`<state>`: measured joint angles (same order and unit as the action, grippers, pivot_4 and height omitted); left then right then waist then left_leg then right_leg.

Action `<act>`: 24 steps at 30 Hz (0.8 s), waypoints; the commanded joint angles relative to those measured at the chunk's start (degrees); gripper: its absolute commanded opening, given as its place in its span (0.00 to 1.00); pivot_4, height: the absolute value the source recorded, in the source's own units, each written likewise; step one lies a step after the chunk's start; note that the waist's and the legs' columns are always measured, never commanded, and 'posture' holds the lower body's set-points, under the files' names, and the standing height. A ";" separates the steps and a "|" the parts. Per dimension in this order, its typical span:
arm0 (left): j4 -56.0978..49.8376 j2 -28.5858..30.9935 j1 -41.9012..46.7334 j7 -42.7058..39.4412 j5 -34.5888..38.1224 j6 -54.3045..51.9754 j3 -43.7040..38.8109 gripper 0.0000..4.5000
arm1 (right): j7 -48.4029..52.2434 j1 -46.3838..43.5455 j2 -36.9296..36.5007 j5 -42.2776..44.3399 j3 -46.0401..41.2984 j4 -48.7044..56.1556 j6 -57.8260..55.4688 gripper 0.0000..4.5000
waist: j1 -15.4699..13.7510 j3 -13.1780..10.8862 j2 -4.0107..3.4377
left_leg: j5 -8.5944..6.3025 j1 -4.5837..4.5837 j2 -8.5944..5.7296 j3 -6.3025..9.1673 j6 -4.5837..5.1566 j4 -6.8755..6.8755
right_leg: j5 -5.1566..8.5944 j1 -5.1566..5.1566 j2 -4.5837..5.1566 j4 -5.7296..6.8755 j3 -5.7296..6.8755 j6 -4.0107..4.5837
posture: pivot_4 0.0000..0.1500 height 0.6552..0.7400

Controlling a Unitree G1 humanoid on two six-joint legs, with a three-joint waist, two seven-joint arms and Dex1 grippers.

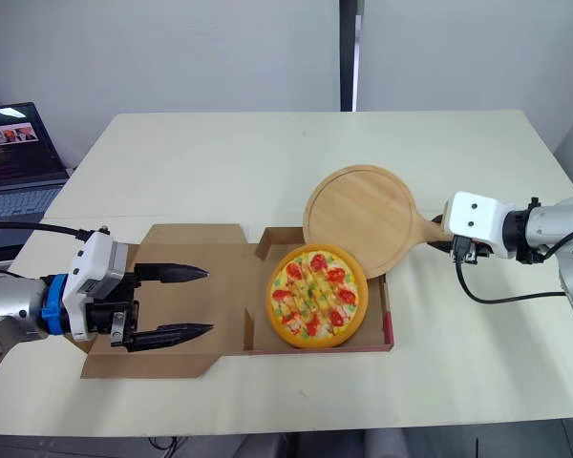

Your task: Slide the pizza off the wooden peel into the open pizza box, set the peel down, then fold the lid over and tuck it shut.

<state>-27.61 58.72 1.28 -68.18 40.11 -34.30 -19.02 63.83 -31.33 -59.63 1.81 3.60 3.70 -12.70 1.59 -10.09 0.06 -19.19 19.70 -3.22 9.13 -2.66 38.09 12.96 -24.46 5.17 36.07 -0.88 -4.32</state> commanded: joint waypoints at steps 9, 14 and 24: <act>-1.49 -0.85 2.09 0.36 1.90 0.39 0.71 1.00 | -2.75 -3.43 -1.55 1.63 -6.83 -2.42 -1.01 0.35 | 0.04 0.00 0.00 | 0.00 0.01 0.00 -0.01 0.00 0.00 | -0.03 -0.01 0.00 0.00 -0.01 0.04 | 1.00 1.00; -1.56 -1.37 3.67 0.63 3.00 -0.30 0.99 1.00 | -3.23 0.73 -1.91 5.24 -12.36 -0.32 -7.41 0.35 | -0.10 0.00 0.00 | 0.00 0.02 0.00 0.01 0.00 0.01 | -0.04 -0.01 0.00 0.01 0.00 0.05 | 1.00 1.00; -6.08 -7.80 16.55 9.98 9.55 -5.09 8.03 1.00 | -13.03 23.24 7.13 14.13 -32.08 16.52 -30.60 0.35 | -1.15 0.02 -0.03 | 0.00 0.04 -0.03 0.01 0.00 0.19 | -0.12 0.01 0.00 0.15 -0.04 0.04 | 1.00 1.00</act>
<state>-31.64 51.39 16.53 -60.05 47.71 -38.76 -11.80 53.35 -8.39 -52.98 14.37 -23.22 15.91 -41.06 0.44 -10.07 0.03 -19.19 19.75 -3.25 9.15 -2.66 38.35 12.83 -24.44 5.17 36.27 -0.91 -4.29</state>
